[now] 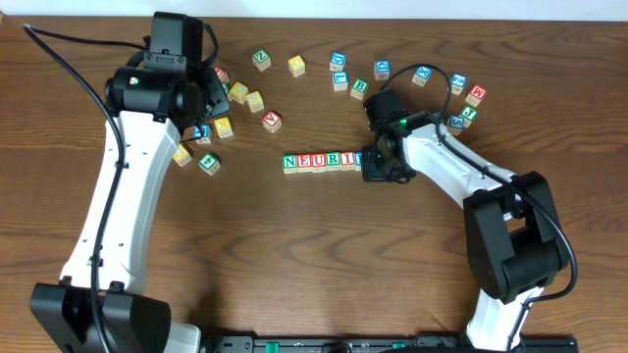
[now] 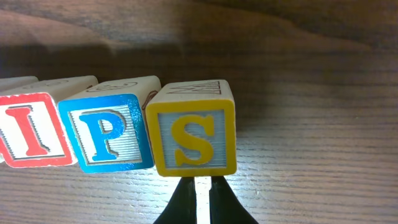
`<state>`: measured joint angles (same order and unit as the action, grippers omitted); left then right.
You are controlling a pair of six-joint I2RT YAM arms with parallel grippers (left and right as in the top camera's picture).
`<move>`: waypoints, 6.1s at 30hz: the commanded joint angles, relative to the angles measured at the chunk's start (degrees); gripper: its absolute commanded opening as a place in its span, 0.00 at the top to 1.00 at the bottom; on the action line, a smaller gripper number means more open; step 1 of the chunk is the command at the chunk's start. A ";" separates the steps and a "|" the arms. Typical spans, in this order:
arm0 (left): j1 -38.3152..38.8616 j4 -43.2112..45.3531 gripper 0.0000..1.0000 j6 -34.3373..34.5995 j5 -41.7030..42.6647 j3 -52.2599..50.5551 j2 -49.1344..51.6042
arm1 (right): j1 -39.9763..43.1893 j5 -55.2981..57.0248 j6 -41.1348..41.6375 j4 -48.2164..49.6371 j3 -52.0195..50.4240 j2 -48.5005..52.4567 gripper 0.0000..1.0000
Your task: Spell out NEURIPS
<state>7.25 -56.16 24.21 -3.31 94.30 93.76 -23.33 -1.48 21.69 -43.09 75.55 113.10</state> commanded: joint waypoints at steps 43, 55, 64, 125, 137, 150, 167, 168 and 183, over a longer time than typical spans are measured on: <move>0.24 -0.72 0.55 0.55 -0.09 -0.39 0.66 | -2.45 -3.37 -7.04 1.97 0.72 0.48 0.93; 0.24 -0.72 0.55 0.55 -0.11 -0.39 0.66 | -2.60 -2.29 -7.43 4.59 0.72 0.48 0.94; 0.24 -0.76 0.55 0.55 -0.11 -0.39 0.66 | -2.60 -2.32 -7.67 4.28 0.92 0.11 0.99; 0.24 3.37 0.56 7.21 -0.13 -7.96 0.66 | 0.72 -6.93 -2.01 13.42 3.04 3.30 0.99; 0.24 3.34 0.56 7.21 -0.13 -7.96 0.66 | 0.79 -7.52 -1.33 12.63 3.04 3.52 0.99; 0.24 3.74 0.56 7.21 -0.13 -7.96 0.66 | 2.08 -7.76 -1.33 14.14 5.44 2.38 0.99; 3.67 3.30 0.72 7.67 0.59 -13.99 0.70 | 9.66 -7.23 -1.36 0.85 3.96 -4.07 0.97; 3.67 3.93 0.76 7.63 1.44 -15.02 0.72 | 9.55 -7.21 -1.36 0.94 3.37 -4.04 0.97; 3.74 13.11 0.93 3.85 12.15 -21.99 8.41 | 9.18 -7.54 0.57 12.83 -7.78 -4.02 0.99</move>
<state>10.94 -44.12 30.74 5.28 72.64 99.13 -13.61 -9.02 21.32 -31.18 68.69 109.03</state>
